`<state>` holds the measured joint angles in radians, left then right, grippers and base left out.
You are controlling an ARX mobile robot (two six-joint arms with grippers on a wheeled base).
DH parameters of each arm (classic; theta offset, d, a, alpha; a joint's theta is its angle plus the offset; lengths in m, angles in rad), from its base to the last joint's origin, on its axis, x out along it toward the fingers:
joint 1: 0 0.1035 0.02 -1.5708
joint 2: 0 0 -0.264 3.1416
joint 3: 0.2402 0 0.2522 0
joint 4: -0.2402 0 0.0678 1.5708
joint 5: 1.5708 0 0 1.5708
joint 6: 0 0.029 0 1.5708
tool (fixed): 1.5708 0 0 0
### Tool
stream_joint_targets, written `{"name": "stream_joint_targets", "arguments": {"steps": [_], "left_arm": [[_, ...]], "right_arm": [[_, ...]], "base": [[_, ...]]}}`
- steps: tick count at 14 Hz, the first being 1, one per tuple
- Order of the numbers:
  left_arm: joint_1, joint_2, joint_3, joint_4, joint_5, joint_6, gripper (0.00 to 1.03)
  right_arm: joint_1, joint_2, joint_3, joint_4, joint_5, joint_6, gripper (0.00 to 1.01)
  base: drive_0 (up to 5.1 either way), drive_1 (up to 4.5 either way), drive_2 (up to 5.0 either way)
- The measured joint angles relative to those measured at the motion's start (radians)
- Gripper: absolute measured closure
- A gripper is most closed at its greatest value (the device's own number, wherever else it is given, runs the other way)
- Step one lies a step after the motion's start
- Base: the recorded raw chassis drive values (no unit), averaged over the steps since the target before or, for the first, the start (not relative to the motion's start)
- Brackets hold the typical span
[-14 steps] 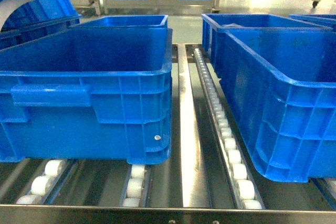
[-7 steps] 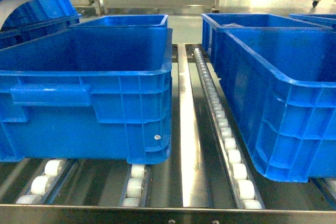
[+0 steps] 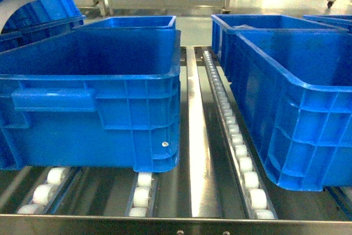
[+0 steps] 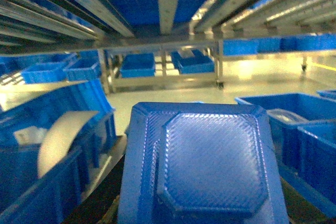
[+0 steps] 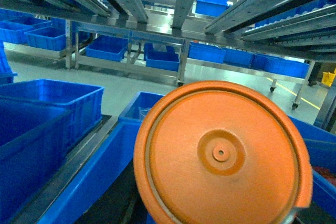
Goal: Sort blue parts and orange caps into right shelf containers
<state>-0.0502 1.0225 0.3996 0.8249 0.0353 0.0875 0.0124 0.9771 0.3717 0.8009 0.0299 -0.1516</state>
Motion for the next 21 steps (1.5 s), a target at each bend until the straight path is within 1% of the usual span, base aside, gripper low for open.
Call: {"name": "stream_joint_targets", "arguments": {"steps": [1,3,4,5,7,8,12,13,14,15,16,17,18,19,20,21], "left_arm": [[0.003,0.157,0.108,0.001,0.007,-0.003,0.6],[-0.003,0.367,0.248,-0.02,-0.018,-0.004,0.6],[-0.007,0.502,0.364,-0.05,-0.033,-0.021,0.6],[-0.012,0.56,0.428,-0.063,-0.037,-0.036,0.6],[-0.02,0.62,0.486,-0.066,-0.046,-0.053,0.6],[-0.025,0.642,0.487,-0.052,-0.055,-0.054,0.6],[-0.025,0.66,0.486,-0.036,-0.056,-0.054,0.24],[-0.025,0.66,0.486,-0.039,-0.05,-0.053,0.11],[-0.025,0.66,0.486,-0.039,-0.048,-0.053,0.03],[-0.023,0.66,0.486,-0.04,-0.04,-0.054,0.05],[-0.023,0.66,0.485,-0.043,-0.036,-0.053,0.05],[-0.023,0.659,0.484,-0.062,-0.054,-0.049,0.05],[-0.023,0.656,0.48,-0.071,-0.088,-0.045,0.05],[-0.023,0.656,0.478,-0.072,-0.1,-0.039,0.05],[-0.023,0.655,0.473,-0.052,-0.103,-0.037,0.07],[-0.018,0.63,0.423,0.009,-0.102,-0.057,0.17]], "right_arm": [[0.018,0.163,0.105,-0.005,0.013,-0.005,0.58],[0.045,0.38,0.221,-0.029,0.057,-0.032,0.58],[0.072,0.534,0.312,-0.049,0.1,-0.055,0.58],[0.082,0.596,0.36,-0.046,0.121,-0.06,0.58],[0.091,0.649,0.417,-0.044,0.144,-0.058,0.58],[0.092,0.668,0.431,-0.037,0.151,-0.05,0.53],[0.086,0.691,0.437,-0.023,0.161,-0.047,0.16],[0.085,0.691,0.438,-0.023,0.161,-0.044,0.03],[0.084,0.691,0.439,-0.023,0.16,-0.04,0.02],[0.078,0.692,0.439,-0.028,0.154,-0.032,0.04],[0.078,0.692,0.439,-0.025,0.154,-0.029,0.03],[0.072,0.692,0.441,-0.031,0.163,-0.03,0.03],[0.072,0.692,0.441,-0.034,0.164,-0.03,0.03],[0.072,0.692,0.441,-0.037,0.164,-0.03,0.03],[0.064,0.692,0.43,0.006,0.14,-0.014,0.07],[0.057,0.674,0.38,0.103,0.063,0.043,0.17]], "base": [[0.0,0.0,0.0],[0.0,0.0,0.0],[0.0,0.0,0.0],[0.0,0.0,0.0],[0.0,0.0,0.0],[0.0,0.0,0.0],[0.0,0.0,0.0],[0.0,0.0,0.0],[0.0,0.0,0.0],[0.0,0.0,0.0],[0.0,0.0,0.0],[0.0,0.0,0.0],[0.0,0.0,0.0],[0.0,0.0,0.0],[0.0,0.0,0.0],[0.0,0.0,0.0]]}}
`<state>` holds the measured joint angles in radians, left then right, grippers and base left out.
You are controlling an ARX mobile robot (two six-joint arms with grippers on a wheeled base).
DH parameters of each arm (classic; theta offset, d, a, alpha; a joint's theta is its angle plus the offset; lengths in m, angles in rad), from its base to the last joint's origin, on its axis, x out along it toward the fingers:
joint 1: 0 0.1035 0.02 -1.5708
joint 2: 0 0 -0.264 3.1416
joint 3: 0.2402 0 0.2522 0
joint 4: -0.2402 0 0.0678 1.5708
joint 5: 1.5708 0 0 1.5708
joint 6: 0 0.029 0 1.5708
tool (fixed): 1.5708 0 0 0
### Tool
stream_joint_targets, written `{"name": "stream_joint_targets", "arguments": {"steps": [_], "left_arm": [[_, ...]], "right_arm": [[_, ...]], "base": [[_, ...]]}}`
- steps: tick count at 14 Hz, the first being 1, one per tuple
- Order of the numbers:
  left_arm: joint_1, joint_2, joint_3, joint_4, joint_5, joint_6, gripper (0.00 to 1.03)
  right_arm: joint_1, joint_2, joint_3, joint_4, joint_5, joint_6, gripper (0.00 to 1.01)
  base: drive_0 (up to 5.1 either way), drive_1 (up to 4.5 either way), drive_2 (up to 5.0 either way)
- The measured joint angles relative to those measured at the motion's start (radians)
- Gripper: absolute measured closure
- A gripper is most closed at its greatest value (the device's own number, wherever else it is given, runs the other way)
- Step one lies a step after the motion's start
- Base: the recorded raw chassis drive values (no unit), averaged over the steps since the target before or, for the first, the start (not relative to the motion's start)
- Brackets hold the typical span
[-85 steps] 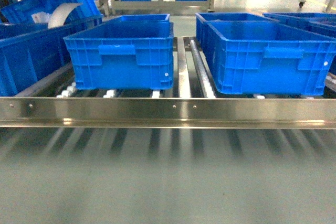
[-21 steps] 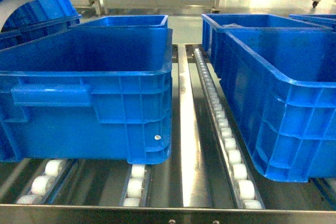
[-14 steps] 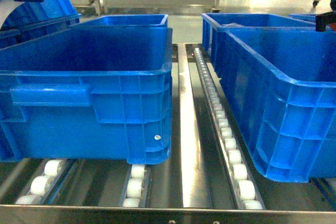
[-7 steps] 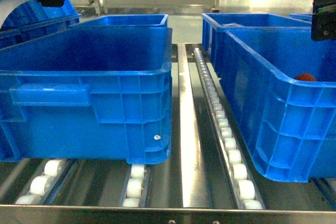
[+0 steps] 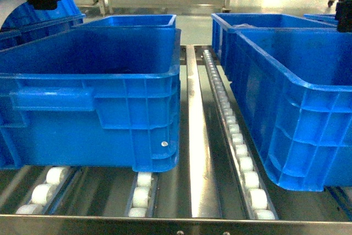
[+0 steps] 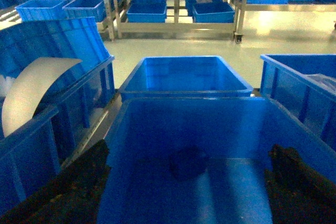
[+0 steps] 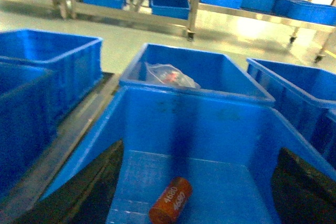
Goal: Sort blue parts and orange caps into right shelf containers
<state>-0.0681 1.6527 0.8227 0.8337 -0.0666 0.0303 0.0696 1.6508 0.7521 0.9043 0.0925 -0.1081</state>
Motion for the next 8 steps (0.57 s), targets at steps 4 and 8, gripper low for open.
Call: {"name": "stream_joint_targets", "arguments": {"steps": [4,8], "left_arm": [[0.02,-0.199,-0.292,0.106,0.016,-0.023,0.6],[0.069,-0.392,-0.528,0.128,0.064,-0.027,1.01]], "right_arm": [[-0.024,-0.182,-0.275,0.087,-0.042,0.088,0.62],[-0.072,-0.385,-0.49,0.092,-0.093,0.095,1.0]], "base": [[0.0,0.0,0.0],[0.0,0.0,0.0]]}}
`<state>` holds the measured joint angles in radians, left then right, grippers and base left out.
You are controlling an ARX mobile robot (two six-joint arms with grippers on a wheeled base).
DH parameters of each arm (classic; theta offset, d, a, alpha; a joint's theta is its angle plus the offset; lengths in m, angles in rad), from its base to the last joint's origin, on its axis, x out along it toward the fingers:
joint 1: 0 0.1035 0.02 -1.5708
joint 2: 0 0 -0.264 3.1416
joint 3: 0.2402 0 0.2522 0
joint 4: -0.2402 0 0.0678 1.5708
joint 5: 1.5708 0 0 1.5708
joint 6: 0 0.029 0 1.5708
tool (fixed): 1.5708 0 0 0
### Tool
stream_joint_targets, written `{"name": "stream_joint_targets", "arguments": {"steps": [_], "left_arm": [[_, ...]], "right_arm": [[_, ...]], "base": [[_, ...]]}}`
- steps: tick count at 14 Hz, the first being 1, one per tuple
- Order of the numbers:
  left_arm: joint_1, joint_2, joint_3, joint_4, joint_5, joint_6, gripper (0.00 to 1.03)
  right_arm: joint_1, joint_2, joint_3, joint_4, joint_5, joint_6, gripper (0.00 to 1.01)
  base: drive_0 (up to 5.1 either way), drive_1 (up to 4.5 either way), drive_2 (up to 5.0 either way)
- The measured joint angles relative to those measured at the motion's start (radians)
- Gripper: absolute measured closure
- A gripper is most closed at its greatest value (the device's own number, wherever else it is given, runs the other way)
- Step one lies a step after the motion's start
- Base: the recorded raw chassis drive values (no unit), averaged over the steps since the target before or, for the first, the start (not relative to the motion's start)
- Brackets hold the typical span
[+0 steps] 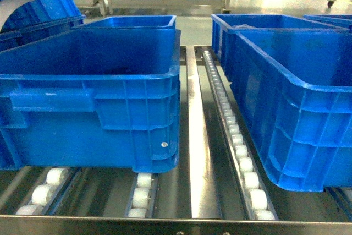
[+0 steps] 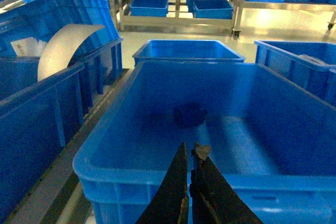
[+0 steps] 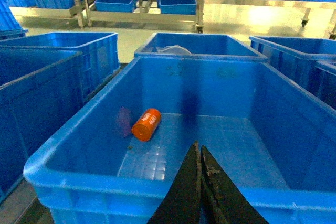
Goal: Sort blue parts and orange caps into right shelf containers
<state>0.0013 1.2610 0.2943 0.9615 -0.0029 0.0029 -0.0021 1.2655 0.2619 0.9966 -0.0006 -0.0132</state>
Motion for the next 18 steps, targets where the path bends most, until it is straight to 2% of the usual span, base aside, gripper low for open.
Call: {"name": "stream_joint_targets", "arguments": {"steps": [3,5,6,7,8,13,18], "left_arm": [[-0.002,-0.141,-0.113,-0.039,0.002,0.0,1.01],[-0.002,-0.244,-0.164,-0.085,0.003,0.0,1.01],[-0.002,-0.29,-0.185,-0.11,0.002,0.0,1.01],[-0.002,-0.289,-0.222,-0.043,0.002,0.0,1.01],[-0.002,-0.348,-0.263,-0.127,0.002,0.0,1.01],[-0.002,-0.669,-0.284,-0.385,0.002,0.0,1.01],[-0.002,-0.893,-0.285,-0.595,0.002,0.0,1.01]], "right_arm": [[0.002,-0.148,-0.102,-0.053,0.0,0.002,1.0],[0.002,-0.195,-0.169,-0.023,0.0,0.002,1.0],[0.002,-0.234,-0.201,-0.071,0.0,0.002,1.0],[0.002,-0.299,-0.216,-0.107,0.0,0.002,1.0],[0.002,-0.395,-0.221,-0.172,0.0,0.002,1.0],[0.002,-0.697,-0.249,-0.441,0.0,0.003,1.0],[0.002,-0.914,-0.249,-0.642,0.0,0.003,1.0]], "base": [[0.0,0.0,0.0],[0.0,0.0,0.0],[0.0,0.0,0.0],[0.0,0.0,0.0],[0.0,0.0,0.0],[0.0,0.0,0.0],[0.0,0.0,0.0]]}}
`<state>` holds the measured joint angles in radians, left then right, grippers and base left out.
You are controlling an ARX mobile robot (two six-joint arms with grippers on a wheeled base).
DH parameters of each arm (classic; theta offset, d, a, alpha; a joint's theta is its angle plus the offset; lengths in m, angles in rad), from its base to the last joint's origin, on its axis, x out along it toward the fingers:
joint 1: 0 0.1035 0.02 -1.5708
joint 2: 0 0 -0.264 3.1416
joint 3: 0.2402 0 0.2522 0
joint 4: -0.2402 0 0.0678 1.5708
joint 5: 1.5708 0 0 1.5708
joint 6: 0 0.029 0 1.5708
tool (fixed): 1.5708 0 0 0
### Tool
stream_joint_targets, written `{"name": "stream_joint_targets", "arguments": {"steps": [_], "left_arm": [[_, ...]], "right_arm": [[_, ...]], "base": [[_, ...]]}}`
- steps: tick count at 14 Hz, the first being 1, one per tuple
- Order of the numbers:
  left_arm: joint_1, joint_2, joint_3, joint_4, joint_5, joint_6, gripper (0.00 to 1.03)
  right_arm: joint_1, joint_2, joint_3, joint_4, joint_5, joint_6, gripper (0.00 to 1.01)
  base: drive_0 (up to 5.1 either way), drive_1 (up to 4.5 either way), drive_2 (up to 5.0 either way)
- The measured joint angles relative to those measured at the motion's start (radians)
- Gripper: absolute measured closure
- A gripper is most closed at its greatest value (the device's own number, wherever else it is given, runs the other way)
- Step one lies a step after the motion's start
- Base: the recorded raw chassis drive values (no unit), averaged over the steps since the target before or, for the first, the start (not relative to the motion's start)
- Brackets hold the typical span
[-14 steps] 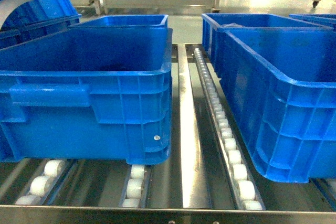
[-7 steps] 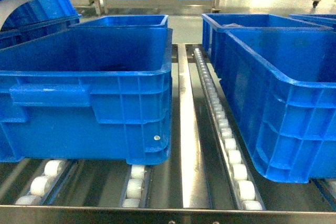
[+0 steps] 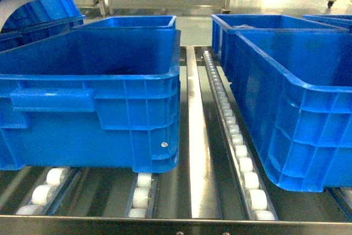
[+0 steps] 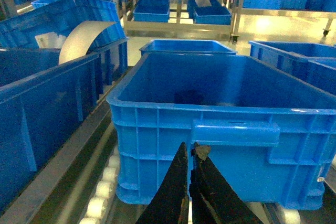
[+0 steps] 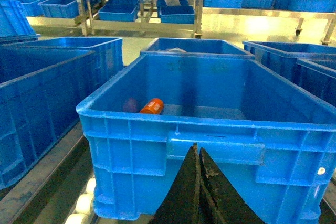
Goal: Sort blue parts and orange caps into right shelf containers
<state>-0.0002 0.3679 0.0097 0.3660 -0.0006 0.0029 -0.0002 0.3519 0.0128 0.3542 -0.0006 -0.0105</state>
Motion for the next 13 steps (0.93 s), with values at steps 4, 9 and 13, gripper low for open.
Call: {"name": "stream_joint_targets", "arguments": {"steps": [4,9,13], "left_arm": [[0.0,-0.066,0.0,-0.063,0.0,0.0,1.01],[0.0,-0.126,0.0,-0.123,0.0,0.0,1.01],[0.0,-0.359,0.006,-0.366,-0.002,-0.001,1.01]], "right_arm": [[0.0,-0.063,0.0,-0.065,0.0,0.0,1.0],[0.0,-0.119,0.0,-0.12,0.0,0.0,1.0],[0.0,-0.347,0.0,-0.363,-0.002,0.001,1.0]], "base": [[0.0,0.0,0.0],[0.0,0.0,0.0],[0.0,0.0,0.0]]}}
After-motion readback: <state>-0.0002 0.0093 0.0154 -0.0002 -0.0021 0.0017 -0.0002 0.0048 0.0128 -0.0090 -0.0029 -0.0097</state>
